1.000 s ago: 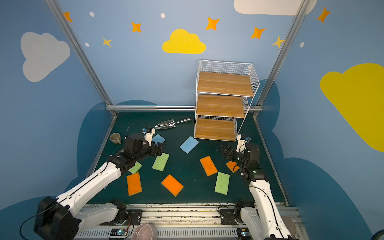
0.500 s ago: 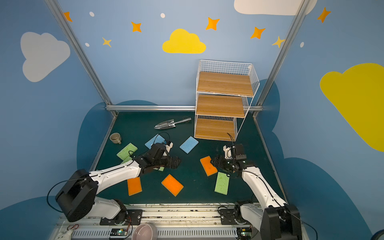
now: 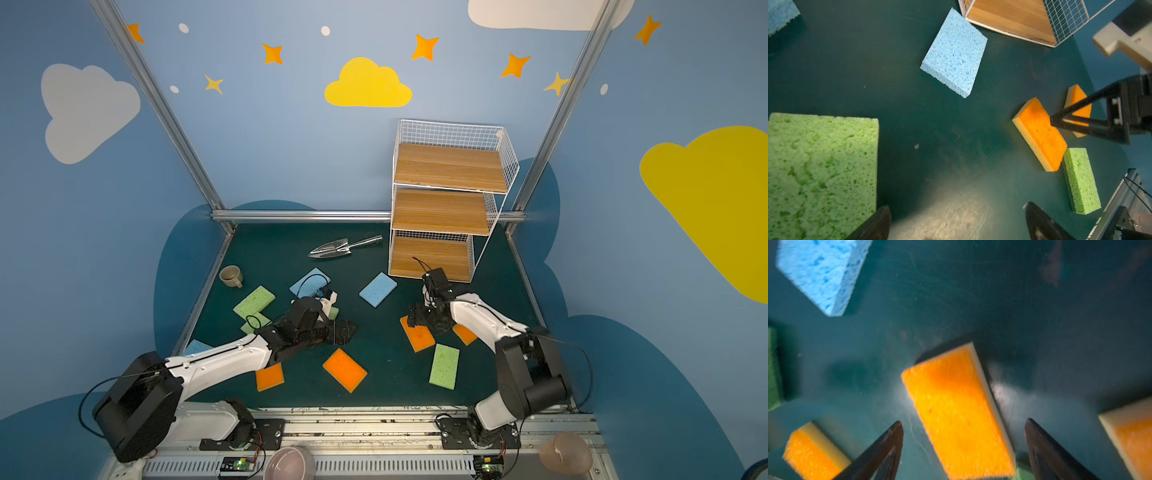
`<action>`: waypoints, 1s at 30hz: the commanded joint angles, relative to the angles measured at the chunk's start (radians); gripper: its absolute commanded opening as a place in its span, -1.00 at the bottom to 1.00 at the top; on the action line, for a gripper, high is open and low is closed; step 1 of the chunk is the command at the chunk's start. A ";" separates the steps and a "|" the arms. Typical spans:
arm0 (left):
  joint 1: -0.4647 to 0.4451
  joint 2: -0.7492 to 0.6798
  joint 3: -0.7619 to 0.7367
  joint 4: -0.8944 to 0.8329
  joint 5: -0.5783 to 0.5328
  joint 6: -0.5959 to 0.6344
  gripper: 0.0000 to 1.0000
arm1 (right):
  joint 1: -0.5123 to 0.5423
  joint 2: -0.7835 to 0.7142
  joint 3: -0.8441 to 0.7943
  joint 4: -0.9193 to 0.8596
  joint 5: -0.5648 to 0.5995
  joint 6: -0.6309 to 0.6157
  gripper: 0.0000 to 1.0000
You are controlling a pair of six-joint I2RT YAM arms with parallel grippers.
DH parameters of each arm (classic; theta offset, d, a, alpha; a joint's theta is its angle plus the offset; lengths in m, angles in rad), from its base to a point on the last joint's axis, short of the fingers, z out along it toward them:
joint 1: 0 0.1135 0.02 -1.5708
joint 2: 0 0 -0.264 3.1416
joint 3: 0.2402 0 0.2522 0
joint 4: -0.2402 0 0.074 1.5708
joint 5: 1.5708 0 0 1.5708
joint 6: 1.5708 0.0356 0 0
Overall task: Place and organize the cleaning sponges onto the shelf
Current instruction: 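Grasp the orange sponge with the right gripper while the left arm reaches forward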
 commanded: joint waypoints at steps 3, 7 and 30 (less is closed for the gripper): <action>-0.003 -0.016 -0.016 0.019 0.020 -0.017 1.00 | 0.085 0.078 0.040 -0.077 0.034 0.012 0.80; -0.003 -0.038 -0.022 0.012 0.019 -0.020 0.99 | 0.129 0.087 0.049 -0.046 0.027 0.041 0.79; -0.097 0.099 0.108 0.032 0.035 -0.016 0.80 | -0.011 -0.493 -0.283 0.067 -0.269 0.340 0.58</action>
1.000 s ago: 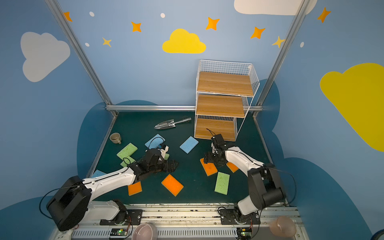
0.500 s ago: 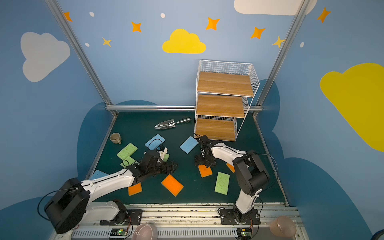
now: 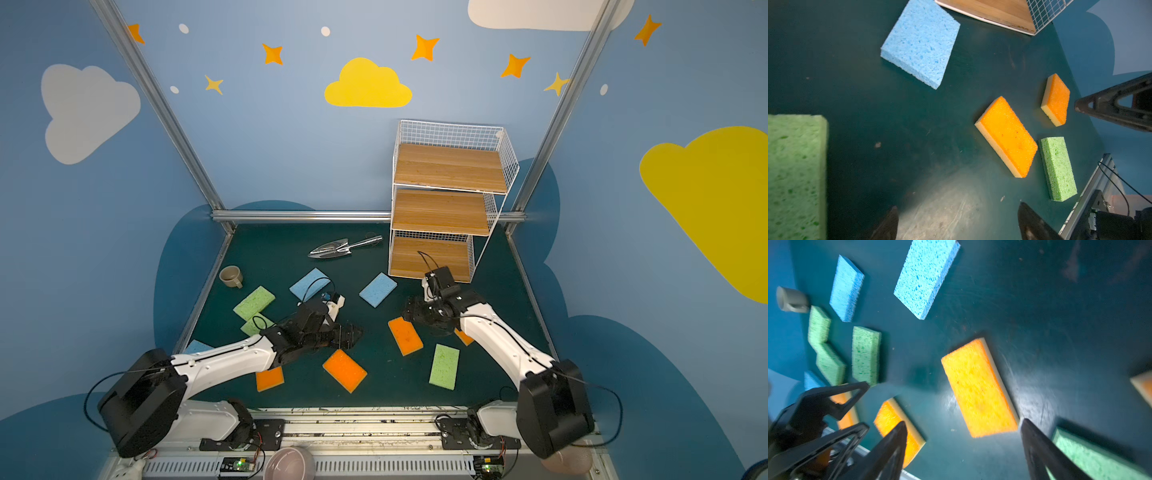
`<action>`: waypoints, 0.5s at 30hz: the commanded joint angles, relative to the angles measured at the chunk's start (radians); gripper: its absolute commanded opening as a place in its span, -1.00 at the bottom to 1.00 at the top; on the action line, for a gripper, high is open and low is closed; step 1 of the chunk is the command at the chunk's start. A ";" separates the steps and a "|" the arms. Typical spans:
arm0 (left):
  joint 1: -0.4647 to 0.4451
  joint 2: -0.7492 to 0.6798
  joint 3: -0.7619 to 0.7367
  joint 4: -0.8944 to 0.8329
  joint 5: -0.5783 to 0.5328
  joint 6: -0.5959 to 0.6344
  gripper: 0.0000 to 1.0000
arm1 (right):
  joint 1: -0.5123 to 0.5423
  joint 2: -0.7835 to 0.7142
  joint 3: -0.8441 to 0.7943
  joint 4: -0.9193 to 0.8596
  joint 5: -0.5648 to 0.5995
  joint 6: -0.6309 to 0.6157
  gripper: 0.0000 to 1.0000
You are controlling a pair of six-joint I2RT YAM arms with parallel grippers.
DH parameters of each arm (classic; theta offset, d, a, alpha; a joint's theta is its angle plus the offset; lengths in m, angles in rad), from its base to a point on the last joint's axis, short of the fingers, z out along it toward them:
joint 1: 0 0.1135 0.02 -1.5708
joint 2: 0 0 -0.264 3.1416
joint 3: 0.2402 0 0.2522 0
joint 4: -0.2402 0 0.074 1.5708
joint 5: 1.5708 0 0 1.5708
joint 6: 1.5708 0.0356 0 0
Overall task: Place and organize the cleaning sponges onto the shelf
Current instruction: 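Grasp the orange sponge with the right gripper while the left arm reaches forward, then place the orange sponge on the bottom shelf while the left gripper grasps another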
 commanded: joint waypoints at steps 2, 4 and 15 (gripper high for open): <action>-0.027 0.061 0.040 0.035 -0.004 0.004 0.82 | -0.009 -0.125 -0.157 0.062 -0.143 0.203 0.54; -0.034 0.086 0.039 0.071 0.005 -0.007 0.90 | -0.002 -0.187 -0.258 0.158 -0.189 0.288 0.51; -0.043 0.123 0.019 0.109 -0.032 -0.016 0.99 | 0.033 -0.239 -0.488 0.414 -0.145 0.491 0.32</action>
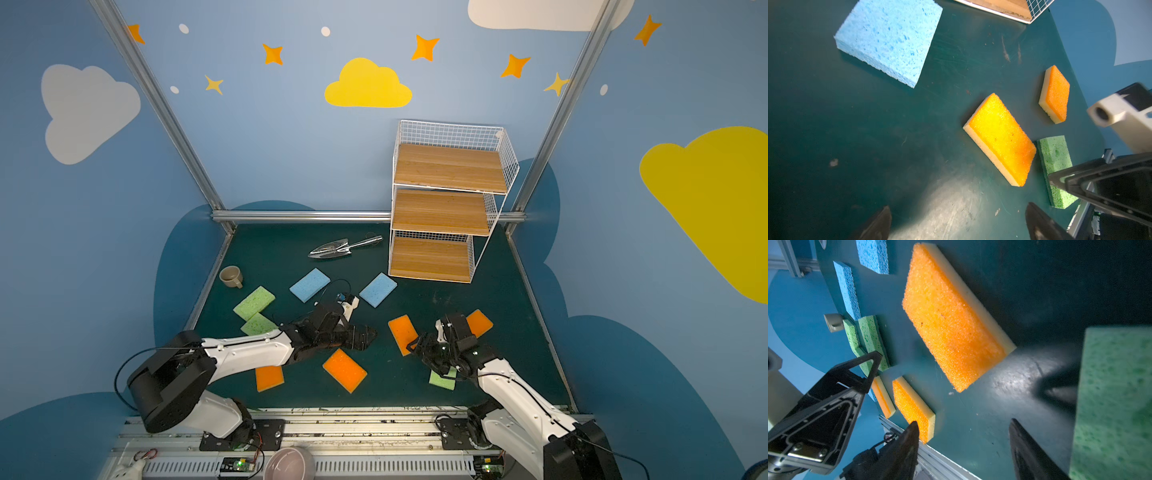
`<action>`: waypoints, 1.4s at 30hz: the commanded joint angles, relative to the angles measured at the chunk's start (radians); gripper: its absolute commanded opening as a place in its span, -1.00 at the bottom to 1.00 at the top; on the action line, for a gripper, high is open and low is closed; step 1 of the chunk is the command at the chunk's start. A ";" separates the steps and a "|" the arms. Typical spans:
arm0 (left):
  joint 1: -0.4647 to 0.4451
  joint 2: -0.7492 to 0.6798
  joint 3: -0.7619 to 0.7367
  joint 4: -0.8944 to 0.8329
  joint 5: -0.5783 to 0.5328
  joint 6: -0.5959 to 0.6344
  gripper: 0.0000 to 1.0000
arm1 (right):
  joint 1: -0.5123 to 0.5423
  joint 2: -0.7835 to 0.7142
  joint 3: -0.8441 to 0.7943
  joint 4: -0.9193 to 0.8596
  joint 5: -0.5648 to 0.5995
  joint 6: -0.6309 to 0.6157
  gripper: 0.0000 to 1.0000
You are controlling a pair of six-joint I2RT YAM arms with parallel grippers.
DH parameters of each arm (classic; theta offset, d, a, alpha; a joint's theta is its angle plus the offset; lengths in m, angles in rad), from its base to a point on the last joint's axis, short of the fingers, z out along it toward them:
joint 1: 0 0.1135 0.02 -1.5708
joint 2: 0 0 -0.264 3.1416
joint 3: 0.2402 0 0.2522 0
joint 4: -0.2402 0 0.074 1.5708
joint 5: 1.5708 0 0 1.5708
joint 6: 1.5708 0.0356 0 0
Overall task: Place and organize the cleaning sponges onto the shelf
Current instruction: 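Place the orange sponge on the bottom shelf while the left gripper grasps another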
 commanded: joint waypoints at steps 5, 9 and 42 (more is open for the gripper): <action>-0.004 -0.015 -0.035 0.030 -0.061 -0.011 0.99 | -0.002 0.094 -0.033 0.191 -0.045 0.132 0.20; -0.004 -0.031 -0.041 0.026 -0.073 -0.009 1.00 | -0.003 0.155 -0.017 0.215 -0.062 0.143 0.13; 0.002 -0.361 -0.097 -0.249 -0.306 -0.052 1.00 | -0.045 0.192 -0.012 0.285 0.008 0.174 -1.00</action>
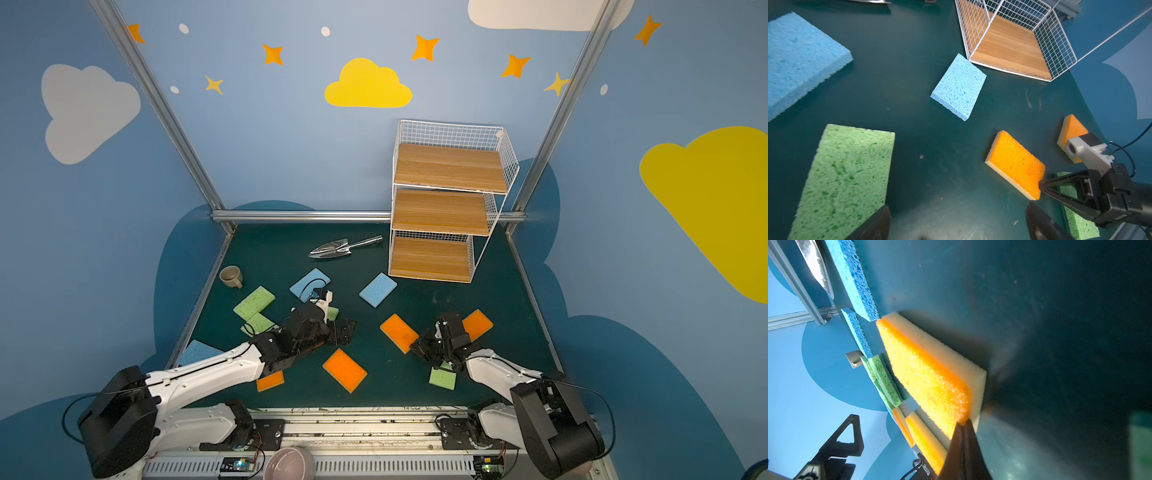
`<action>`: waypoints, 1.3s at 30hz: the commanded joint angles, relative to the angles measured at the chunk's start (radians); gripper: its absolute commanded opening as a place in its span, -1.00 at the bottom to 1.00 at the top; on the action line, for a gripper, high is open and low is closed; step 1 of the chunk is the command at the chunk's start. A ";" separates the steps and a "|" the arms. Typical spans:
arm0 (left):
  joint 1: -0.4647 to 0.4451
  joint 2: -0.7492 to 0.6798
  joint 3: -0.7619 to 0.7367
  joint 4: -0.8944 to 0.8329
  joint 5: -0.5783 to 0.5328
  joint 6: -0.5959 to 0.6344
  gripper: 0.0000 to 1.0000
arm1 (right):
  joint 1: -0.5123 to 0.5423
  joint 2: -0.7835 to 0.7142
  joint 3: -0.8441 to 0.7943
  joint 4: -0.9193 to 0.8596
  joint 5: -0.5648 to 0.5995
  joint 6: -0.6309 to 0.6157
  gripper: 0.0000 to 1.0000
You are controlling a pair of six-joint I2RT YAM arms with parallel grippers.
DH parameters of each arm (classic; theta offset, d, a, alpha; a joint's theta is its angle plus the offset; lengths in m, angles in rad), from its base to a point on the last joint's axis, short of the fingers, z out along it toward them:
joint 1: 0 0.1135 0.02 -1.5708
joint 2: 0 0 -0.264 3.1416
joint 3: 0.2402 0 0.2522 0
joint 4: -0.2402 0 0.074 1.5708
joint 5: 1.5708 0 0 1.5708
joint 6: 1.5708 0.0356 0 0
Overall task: Place and organize the cleaning sponges onto the shelf
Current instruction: 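Place the orange sponge on the bottom shelf while the left gripper grasps another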
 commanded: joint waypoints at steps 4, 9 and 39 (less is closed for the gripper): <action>0.004 -0.056 -0.016 -0.078 -0.050 -0.001 0.99 | -0.054 -0.108 0.028 -0.018 0.017 0.043 -1.00; 0.024 -0.099 -0.013 -0.103 -0.082 -0.010 1.00 | -0.077 -0.178 0.063 -0.005 0.105 0.127 -1.00; 0.229 0.232 0.184 0.027 0.067 0.093 0.99 | -0.086 0.712 0.624 0.506 0.277 0.499 -1.00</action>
